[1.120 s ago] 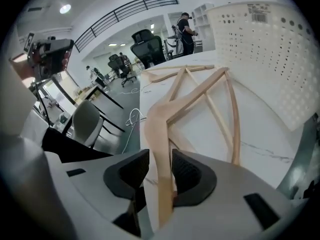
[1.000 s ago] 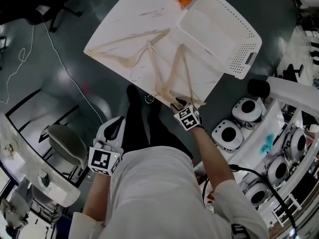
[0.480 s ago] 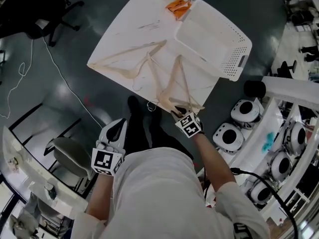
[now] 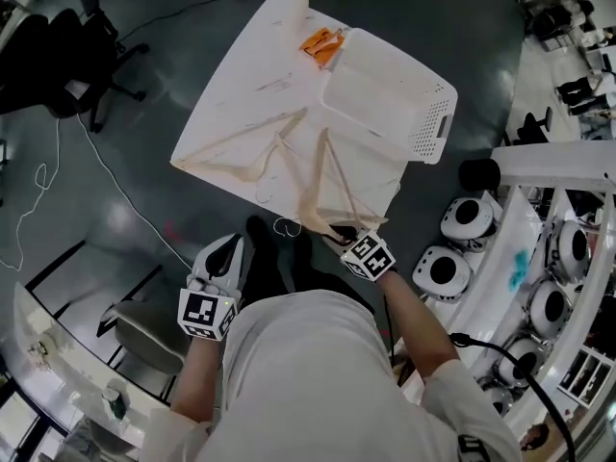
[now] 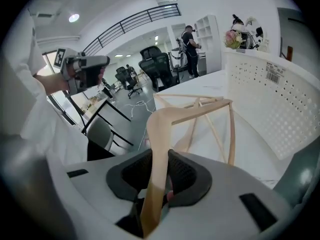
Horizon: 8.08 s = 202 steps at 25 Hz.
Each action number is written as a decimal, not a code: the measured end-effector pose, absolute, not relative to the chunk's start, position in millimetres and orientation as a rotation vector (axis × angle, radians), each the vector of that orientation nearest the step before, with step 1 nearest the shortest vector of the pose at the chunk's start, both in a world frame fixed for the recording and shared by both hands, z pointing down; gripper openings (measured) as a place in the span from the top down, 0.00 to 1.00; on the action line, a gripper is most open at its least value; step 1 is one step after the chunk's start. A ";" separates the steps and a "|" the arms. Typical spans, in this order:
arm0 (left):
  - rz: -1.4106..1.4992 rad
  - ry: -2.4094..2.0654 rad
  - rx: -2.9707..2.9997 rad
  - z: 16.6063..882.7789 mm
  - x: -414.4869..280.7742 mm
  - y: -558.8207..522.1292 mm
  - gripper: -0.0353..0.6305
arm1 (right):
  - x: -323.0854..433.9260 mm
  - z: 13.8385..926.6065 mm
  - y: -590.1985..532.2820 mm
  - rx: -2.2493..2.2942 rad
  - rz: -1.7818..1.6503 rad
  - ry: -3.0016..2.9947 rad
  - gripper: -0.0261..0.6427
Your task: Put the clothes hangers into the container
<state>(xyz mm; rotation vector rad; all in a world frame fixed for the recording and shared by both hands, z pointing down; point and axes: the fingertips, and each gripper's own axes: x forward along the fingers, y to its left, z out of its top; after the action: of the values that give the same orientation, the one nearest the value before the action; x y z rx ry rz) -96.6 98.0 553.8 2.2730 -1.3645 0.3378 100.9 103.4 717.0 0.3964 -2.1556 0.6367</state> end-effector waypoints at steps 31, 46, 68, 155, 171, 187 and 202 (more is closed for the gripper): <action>0.364 -1.175 2.456 538.0 -118.3 28.9 0.94 | 59.9 506.1 80.3 0.419 0.772 -2.544 0.83; 0.328 -1.258 2.412 526.5 -63.0 8.2 0.94 | 141.2 525.2 -56.2 0.510 0.790 -2.437 0.83; 0.376 -1.353 2.242 553.5 -45.7 -11.2 0.94 | 186.0 639.8 -177.9 0.269 0.987 -2.090 0.83; 0.395 -1.173 2.317 557.7 -46.1 51.4 0.94 | 190.3 660.8 49.7 0.605 0.827 -2.259 0.86; 0.442 -1.170 2.201 595.4 -43.4 72.7 0.94 | 160.9 790.1 63.5 0.319 0.583 -2.036 0.78; 0.446 -1.205 2.088 621.9 -73.1 84.4 0.94 | 155.4 846.9 72.5 0.094 0.158 -1.892 0.76; 0.423 -1.193 2.145 608.6 -81.7 73.2 0.94 | 131.4 794.3 84.3 0.073 0.319 -1.971 0.85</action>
<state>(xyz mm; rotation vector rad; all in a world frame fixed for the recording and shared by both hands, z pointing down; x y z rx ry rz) -81.7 73.2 608.6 2.1450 -1.1930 0.4232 131.4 84.3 794.3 0.0734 -1.9708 0.3191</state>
